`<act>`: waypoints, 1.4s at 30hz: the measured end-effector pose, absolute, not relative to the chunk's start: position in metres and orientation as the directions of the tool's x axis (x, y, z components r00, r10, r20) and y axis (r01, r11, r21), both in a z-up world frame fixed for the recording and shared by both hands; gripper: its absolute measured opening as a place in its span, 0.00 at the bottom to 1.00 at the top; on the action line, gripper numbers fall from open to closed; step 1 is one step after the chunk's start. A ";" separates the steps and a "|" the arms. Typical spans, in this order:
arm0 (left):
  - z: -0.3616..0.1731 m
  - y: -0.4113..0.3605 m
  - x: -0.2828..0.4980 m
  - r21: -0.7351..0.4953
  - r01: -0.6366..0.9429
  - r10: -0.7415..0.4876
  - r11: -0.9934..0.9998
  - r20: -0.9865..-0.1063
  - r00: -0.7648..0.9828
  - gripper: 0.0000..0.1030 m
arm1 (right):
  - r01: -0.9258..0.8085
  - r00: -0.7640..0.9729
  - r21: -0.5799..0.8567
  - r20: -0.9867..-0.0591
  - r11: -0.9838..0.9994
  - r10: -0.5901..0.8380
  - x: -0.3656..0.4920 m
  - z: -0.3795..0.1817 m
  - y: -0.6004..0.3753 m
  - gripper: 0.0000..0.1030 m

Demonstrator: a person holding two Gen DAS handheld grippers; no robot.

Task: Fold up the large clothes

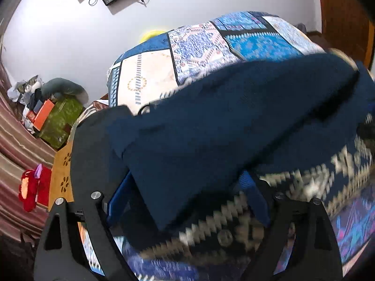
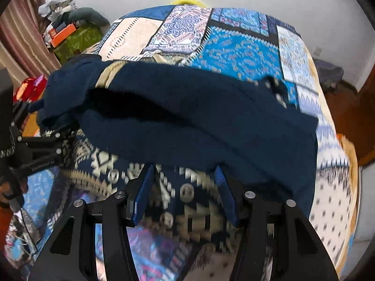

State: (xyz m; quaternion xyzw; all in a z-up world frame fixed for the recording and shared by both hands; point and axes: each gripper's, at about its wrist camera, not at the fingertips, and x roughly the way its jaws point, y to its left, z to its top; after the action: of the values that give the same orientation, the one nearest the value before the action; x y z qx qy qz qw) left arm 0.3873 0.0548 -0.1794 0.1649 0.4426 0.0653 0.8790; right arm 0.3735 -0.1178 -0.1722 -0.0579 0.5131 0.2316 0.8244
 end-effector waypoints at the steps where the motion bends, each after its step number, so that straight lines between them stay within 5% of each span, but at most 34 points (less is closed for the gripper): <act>1: -0.173 0.059 0.399 0.332 0.033 0.248 0.943 -0.762 0.599 0.86 | -0.447 0.361 0.141 -0.875 0.883 0.323 0.384 -0.171 -0.115 0.49; 8: -0.096 0.102 0.463 0.184 -0.144 0.232 0.972 -0.711 0.664 0.86 | -0.254 0.591 -0.022 -0.795 0.967 0.137 0.457 -0.118 -0.125 0.49; 13: -0.070 0.124 0.457 0.031 -0.175 0.147 0.984 -0.695 0.704 0.87 | -0.298 0.567 0.135 -0.771 0.945 0.289 0.452 -0.095 -0.139 0.49; 29: -0.112 0.130 0.334 -0.020 -0.167 0.092 0.986 -0.770 0.632 0.87 | -0.443 0.493 0.110 -0.799 0.890 0.344 0.343 -0.109 -0.126 0.49; 33: -0.120 0.138 0.297 -0.133 -0.201 0.027 0.970 -0.769 0.639 0.88 | -0.458 0.497 0.099 -0.795 0.883 0.347 0.323 -0.109 -0.122 0.49; 36: -0.137 0.147 0.280 -0.240 -0.241 -0.037 0.940 -0.777 0.629 0.88 | -0.458 0.502 0.093 -0.794 0.884 0.344 0.316 -0.114 -0.119 0.60; 42: -0.191 0.164 0.270 -0.381 -0.363 -0.119 0.850 -0.811 0.572 0.88 | -0.446 0.491 0.118 -0.796 0.887 0.353 0.314 -0.122 -0.118 0.60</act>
State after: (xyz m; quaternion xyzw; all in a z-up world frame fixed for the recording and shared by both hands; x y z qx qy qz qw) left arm 0.2698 0.1643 -0.1910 -0.2637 0.4568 0.0721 0.8465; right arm 0.3142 -0.1178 -0.1223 -0.0519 0.4480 0.2317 0.8619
